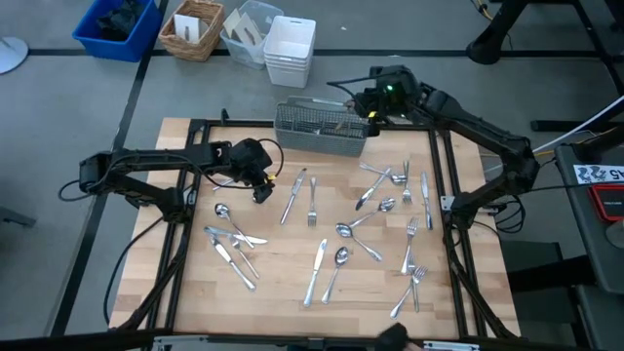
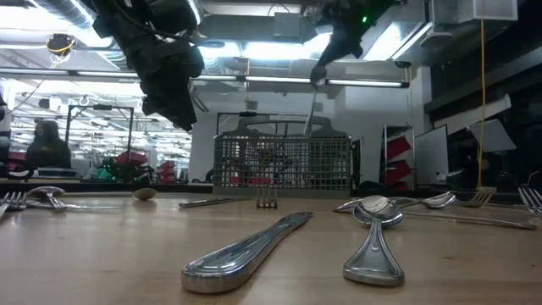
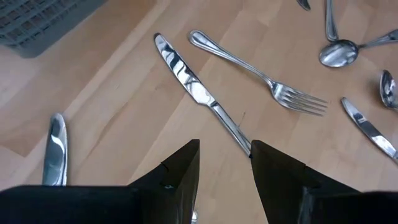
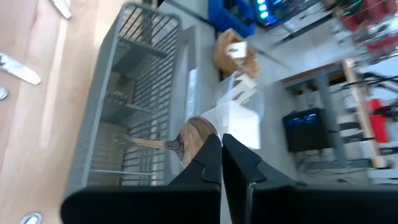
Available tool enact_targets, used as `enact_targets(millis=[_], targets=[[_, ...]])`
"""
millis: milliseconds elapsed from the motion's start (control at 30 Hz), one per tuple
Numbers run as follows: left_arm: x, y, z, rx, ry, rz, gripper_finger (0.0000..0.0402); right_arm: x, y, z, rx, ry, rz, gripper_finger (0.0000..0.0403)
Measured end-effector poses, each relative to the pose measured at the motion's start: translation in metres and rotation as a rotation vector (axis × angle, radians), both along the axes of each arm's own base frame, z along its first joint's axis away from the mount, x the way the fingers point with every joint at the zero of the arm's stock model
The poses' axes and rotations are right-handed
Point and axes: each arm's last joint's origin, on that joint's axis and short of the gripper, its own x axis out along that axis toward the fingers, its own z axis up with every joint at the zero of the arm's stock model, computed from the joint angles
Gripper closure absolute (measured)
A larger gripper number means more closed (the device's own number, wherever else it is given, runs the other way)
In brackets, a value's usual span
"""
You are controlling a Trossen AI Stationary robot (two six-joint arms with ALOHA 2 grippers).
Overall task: Sort silverware
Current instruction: Put the spoon into the gray silverware organizer
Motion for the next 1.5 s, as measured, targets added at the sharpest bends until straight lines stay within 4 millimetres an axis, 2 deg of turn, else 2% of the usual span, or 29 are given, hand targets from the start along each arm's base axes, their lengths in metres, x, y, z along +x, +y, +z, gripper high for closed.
enact_targets(millis=[267, 567, 933, 1100, 1500], targets=[[0.0, 0.0, 0.0, -0.076, -0.022, 0.105, 0.0266, 0.026, -0.025, -0.047, 0.086, 0.125, -0.013, 0.0389], [-0.01, -0.003, -0.007, -0.182, 0.086, 0.229, 0.0266, 0.044, -0.037, -0.081, 0.118, 0.218, -0.038, 0.0356], [-0.017, -0.019, -0.03, -0.158, 0.183, 0.127, 0.0266, 0.041, -0.039, -0.084, 0.076, 0.28, -0.115, 0.0292], [-0.018, -0.033, -0.036, -0.137, 0.213, 0.074, 0.0266, 0.043, -0.034, -0.083, -0.011, 0.335, -0.191, 0.0288], [-0.022, -0.053, -0.056, 0.107, 0.229, 0.073, 0.0266, 0.05, -0.01, -0.079, -0.032, 0.381, -0.116, 0.0288]])
